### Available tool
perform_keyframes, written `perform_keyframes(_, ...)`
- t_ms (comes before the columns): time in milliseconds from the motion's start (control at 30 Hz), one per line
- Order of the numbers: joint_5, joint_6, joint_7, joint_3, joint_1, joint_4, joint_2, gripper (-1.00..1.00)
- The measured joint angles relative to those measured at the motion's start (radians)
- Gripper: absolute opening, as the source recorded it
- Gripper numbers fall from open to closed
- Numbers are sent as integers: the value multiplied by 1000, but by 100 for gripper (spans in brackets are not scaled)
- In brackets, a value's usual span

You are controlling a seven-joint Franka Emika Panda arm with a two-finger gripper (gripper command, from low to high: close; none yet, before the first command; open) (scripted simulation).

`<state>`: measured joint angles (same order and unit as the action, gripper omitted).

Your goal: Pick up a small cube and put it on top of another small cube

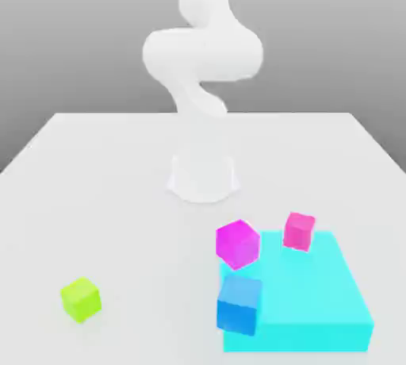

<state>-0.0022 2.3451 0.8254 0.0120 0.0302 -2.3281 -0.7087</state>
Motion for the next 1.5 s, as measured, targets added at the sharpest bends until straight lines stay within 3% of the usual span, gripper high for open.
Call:
perform_keyframes(667,41,361,160,147,221,-224,732,0)
perform_keyframes(800,89,434,160,155,257,-263,879,0)
perform_keyframes(967,155,569,117,92,316,-238,1060,0)
perform_keyframes(1000,164,591,110,79,326,-232,1089,-100)
perform_keyframes(1233,163,595,111,76,330,-232,1092,-100)
perform_keyframes(1400,98,472,160,126,294,-265,936,-100)
perform_keyframes(1500,65,366,223,83,217,-247,845,-100)
